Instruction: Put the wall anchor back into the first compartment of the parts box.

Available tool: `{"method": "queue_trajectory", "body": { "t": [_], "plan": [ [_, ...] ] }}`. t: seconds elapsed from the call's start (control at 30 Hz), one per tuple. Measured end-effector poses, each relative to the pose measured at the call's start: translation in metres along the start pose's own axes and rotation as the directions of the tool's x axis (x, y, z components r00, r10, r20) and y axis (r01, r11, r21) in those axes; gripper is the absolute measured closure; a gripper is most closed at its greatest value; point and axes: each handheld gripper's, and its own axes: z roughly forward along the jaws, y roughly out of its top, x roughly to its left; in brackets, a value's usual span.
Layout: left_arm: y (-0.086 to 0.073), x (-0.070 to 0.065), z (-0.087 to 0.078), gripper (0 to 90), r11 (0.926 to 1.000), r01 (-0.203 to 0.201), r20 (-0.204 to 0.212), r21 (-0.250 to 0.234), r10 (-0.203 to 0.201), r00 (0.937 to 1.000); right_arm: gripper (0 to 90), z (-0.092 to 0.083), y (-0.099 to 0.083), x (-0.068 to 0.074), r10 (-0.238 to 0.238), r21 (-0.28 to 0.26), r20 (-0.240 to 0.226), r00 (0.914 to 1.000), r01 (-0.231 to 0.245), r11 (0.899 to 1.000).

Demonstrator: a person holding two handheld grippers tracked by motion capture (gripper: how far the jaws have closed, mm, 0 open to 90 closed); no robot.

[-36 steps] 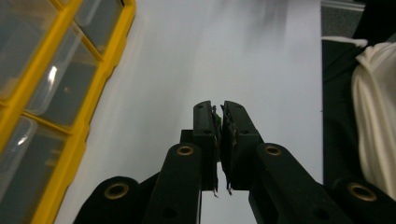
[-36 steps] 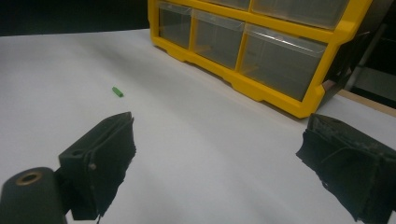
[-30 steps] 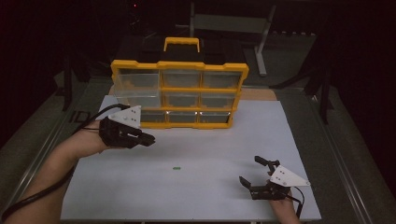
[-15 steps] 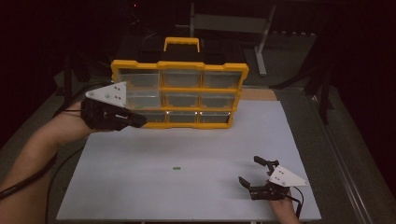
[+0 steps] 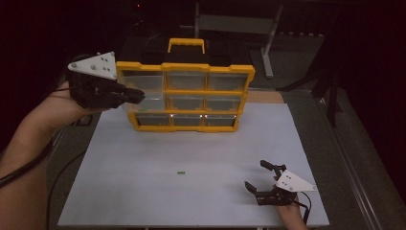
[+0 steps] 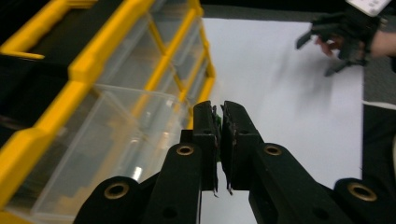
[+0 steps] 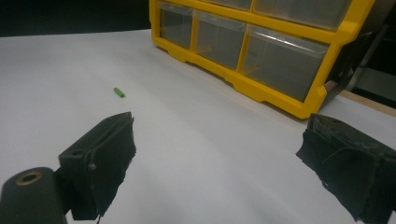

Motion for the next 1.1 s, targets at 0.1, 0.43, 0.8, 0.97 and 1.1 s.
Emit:
{"method": "queue_trajectory", "body": {
  "t": [0.1, 0.43, 0.8, 0.97, 1.1],
  "plan": [
    [0.002, 0.008, -0.001, 83.8, 0.9998, 0.017, -0.019, -0.01, -0.017, 0.9997, 9.4, -0.001, 0.0, 0.0, -0.012, -0.002, -0.003, 0.9999, 0.012, 1.0],
    [-0.009, 0.033, 0.007, 83.7, 0.9911, 0.113, -0.111, -0.07, -0.121, 0.9864, 9.4, -0.001, 0.0, -0.001, -0.007, 0.0, -0.001, 1.0, 0.007, 1.0],
    [-0.023, 0.042, 0.026, 83.3, 0.9818, 0.177, -0.177, -0.068, -0.187, 0.9662, 9.4, 0.0, -0.001, -0.002, -0.007, 0.007, -0.002, 1.0, 0.007, 1.0],
    [-0.027, 0.046, 0.035, 82.9, 0.9741, 0.221, -0.169, -0.045, -0.226, 0.9593, 9.4, 0.0, -0.001, -0.002, 0.003, 0.008, 0.0, 1.0, -0.003, 1.0],
    [-0.027, 0.049, 0.036, 54.3, 0.9598, 0.278, -0.17, -0.036, -0.28, 0.9447, 9.4, 0.0, -0.002, -0.002, 0.003, 0.01, -0.001, 1.0, -0.003, 1.0]
  ]
}}
